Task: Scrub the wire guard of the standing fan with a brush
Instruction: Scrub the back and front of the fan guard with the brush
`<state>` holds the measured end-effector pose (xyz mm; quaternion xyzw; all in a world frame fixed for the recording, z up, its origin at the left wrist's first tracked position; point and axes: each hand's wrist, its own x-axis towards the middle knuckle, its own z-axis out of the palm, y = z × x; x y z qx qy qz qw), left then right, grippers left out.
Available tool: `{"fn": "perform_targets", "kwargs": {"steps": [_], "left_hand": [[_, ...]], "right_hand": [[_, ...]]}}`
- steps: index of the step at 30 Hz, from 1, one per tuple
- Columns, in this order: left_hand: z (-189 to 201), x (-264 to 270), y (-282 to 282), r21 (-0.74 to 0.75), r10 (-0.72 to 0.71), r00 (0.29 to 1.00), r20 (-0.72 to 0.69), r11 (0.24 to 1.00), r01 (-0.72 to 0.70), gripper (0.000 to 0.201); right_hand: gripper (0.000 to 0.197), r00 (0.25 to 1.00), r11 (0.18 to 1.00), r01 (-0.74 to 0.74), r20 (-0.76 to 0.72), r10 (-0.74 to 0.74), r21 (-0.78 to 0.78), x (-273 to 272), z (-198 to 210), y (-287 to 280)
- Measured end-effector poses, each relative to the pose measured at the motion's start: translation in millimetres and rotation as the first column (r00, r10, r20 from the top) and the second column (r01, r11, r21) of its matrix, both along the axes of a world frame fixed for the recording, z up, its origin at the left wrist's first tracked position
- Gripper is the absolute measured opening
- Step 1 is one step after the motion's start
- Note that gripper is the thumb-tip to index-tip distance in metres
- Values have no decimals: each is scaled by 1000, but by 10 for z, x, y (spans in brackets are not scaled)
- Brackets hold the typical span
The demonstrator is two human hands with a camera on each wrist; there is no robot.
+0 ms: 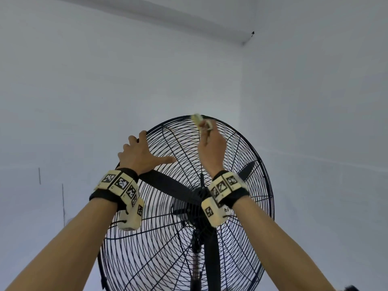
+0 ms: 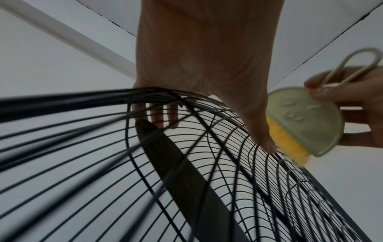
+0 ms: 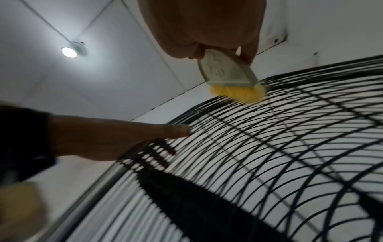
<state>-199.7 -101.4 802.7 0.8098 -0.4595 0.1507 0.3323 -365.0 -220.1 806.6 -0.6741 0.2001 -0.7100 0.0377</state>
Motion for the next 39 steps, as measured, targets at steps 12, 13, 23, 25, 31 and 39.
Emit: {"fn": "perform_targets", "kwargs": {"steps": [12,13,23,25,31,39], "left_hand": [[-54,-77,-100,-10,81,996,38,997,-81,127],[-58,-95,-117,-12,93,995,39,996,-93,126],[-193,-264,-269,-62,226,964,138,974,-219,147],[-205,-249,-270,-66,232,960,159,972,-224,143],[-222,-246,-265,-82,244,961,134,969,-234,141],[-249,-261,-218,-89,234,962,139,971,-223,141]], "right_hand": [[15,992,994,-6,130,-8,110,-132,-35,-63],[14,997,996,-25,69,20,86,-92,-87,-32],[14,974,982,-151,187,129,109,-353,-37,-21],[15,986,987,-48,166,22,153,-312,-34,-83],[10,930,955,-296,-218,296,34,-199,-226,257],[14,988,989,-45,150,23,142,-158,-199,20]]}}
